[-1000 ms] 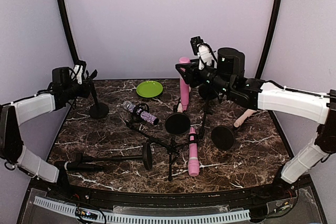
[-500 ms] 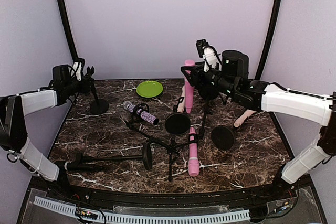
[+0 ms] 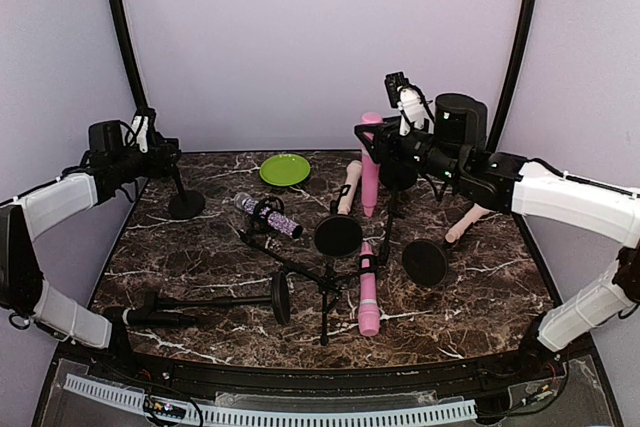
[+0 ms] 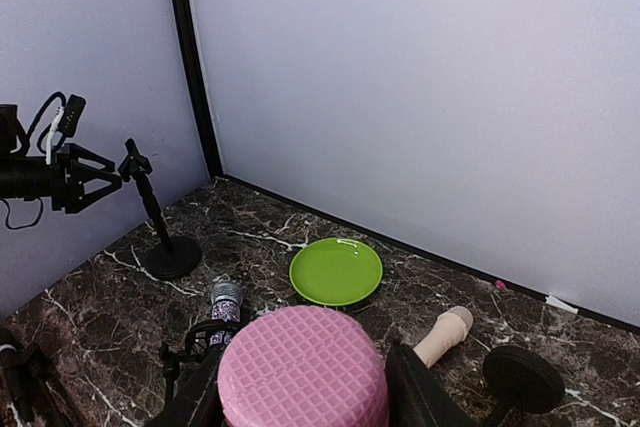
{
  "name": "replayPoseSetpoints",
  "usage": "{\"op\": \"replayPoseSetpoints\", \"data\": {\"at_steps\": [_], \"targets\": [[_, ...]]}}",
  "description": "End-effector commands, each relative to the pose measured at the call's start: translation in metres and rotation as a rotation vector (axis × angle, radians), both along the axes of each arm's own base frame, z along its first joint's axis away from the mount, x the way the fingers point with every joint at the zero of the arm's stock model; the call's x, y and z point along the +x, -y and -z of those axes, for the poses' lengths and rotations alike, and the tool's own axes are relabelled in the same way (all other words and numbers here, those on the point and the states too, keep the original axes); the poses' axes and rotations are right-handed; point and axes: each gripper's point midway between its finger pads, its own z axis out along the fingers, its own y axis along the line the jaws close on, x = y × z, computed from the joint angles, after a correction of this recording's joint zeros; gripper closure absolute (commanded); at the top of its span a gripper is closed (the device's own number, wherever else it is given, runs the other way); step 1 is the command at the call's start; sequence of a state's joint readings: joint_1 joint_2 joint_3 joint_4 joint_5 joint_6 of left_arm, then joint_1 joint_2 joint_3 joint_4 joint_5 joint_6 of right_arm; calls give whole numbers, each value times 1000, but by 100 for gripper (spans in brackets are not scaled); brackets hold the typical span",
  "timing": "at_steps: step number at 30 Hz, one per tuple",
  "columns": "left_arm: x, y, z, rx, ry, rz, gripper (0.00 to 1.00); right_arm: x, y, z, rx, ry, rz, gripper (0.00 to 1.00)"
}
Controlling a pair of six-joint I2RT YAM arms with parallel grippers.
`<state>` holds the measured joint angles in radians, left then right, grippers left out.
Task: Remove the microphone from the stand
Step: Place the microphone at the corner of the board.
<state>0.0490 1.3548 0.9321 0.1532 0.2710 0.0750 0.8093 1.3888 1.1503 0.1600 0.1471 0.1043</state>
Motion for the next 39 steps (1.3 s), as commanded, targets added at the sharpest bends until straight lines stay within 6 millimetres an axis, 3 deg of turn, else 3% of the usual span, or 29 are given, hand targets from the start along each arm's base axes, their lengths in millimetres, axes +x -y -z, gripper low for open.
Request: {"op": "replayPoseSetpoints", "data": {"at_steps": [1, 6, 11, 15, 20, 26, 31, 36, 39], "targets": [[-12, -5, -15, -7, -15, -29, 22, 2, 18, -10, -6, 15, 48, 66], [-28, -12, -38, -2, 7, -76, 22, 6, 45, -7, -33, -42, 119, 66], [-50, 10, -67, -76, 49, 30, 23, 4, 88, 8, -120, -155, 237, 66], [-58, 39, -73, -123, 43, 117, 25, 8, 142, 34, -178, -312, 405, 69], [-65, 93, -67, -85, 24, 285, 25, 7, 214, 61, -166, -497, 616, 69], [-83, 104, -62, -132, 12, 358, 25, 2, 284, 117, -99, -724, 793, 71], [-96, 101, -74, -154, 50, 344, 24, -13, 318, 174, -45, -933, 841, 69], [-101, 101, -81, -153, 65, 348, 23, -25, 337, 207, -29, -1070, 882, 67], [-101, 99, -82, -145, 64, 334, 23, -28, 336, 235, -37, -1147, 870, 67]]}}
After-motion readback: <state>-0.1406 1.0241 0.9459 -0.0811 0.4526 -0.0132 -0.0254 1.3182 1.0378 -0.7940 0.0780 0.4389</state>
